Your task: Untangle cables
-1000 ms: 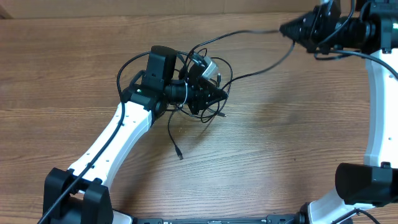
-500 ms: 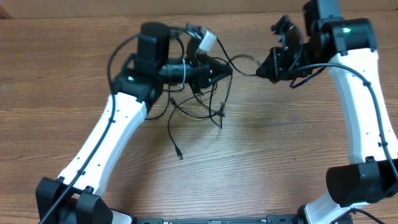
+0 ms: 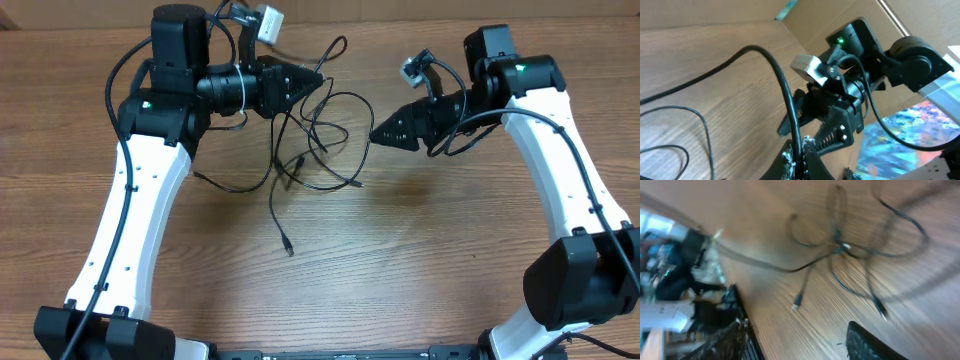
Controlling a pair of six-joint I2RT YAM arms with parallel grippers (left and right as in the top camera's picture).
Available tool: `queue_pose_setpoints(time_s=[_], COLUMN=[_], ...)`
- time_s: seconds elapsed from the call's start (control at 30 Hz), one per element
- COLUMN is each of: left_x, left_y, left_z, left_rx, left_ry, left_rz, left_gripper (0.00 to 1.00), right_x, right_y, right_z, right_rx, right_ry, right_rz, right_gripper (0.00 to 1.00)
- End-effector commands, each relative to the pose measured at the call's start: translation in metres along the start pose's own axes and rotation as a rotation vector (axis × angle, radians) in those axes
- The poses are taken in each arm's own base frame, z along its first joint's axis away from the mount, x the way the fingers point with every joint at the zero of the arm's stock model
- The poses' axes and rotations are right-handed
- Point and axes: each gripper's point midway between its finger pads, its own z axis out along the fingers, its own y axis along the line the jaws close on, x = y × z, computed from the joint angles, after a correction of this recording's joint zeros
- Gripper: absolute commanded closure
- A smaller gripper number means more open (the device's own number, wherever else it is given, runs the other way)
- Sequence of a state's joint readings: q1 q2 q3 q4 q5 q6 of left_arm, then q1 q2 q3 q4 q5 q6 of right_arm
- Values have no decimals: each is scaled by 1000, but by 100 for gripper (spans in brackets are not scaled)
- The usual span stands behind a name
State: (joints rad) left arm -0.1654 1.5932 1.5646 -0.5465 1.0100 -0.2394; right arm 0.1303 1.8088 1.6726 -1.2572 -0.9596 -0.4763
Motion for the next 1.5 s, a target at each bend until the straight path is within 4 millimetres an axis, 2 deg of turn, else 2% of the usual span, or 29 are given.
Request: queue_pose_setpoints(time_s=[0.0, 0.13, 0.43, 0.53, 0.57, 0.63, 0.87, 0.97, 1.1, 1.2, 1.3, 1.4, 1.47], left_x=[-10, -11, -1, -2, -2, -3, 0, 2, 6, 7, 4, 3, 13], left_y=[-27, -28, -60, -58, -47, -38, -39, -47, -63, -71, -64, -48, -19], left_z=[-4, -3, -8, -7, -5, -5, -5, -6, -9, -12, -18, -26, -30], left_rx=[35, 30, 208, 195, 132, 82, 86, 134, 222, 267, 258, 208, 70], left_ry=[-16, -16, 53, 49, 39, 25, 41, 61, 100, 124, 101, 65, 58], left_rz=[-11, -102, -127, -137, -223, -289, -336, -333, -335, -364, -328, -250, -273], left_gripper=[94, 93, 90, 91, 92, 92, 91, 91, 91, 84, 77, 74, 73], right_x=[-5, -5, -17, -18, -19, -20, -15, -15, -15, -13, -8, 0, 4], right_y=[33, 39, 30, 29, 29, 28, 7, 6, 6, 1, -2, 0, -1], right_z=[6, 9, 5, 5, 5, 5, 8, 8, 8, 8, 9, 9, 9], right_rx=[-182, -204, -171, -168, -167, -161, -46, -42, -40, -14, 4, -6, 0], right_ry=[-68, -76, -119, -122, -125, -126, -72, -70, -68, -53, -31, -4, 12], right_rz=[-184, -253, -329, -332, -339, -346, -352, -347, -347, -305, -253, -214, -198], right_gripper=[35, 35, 34, 33, 31, 31, 30, 28, 20, 16, 12, 11, 11])
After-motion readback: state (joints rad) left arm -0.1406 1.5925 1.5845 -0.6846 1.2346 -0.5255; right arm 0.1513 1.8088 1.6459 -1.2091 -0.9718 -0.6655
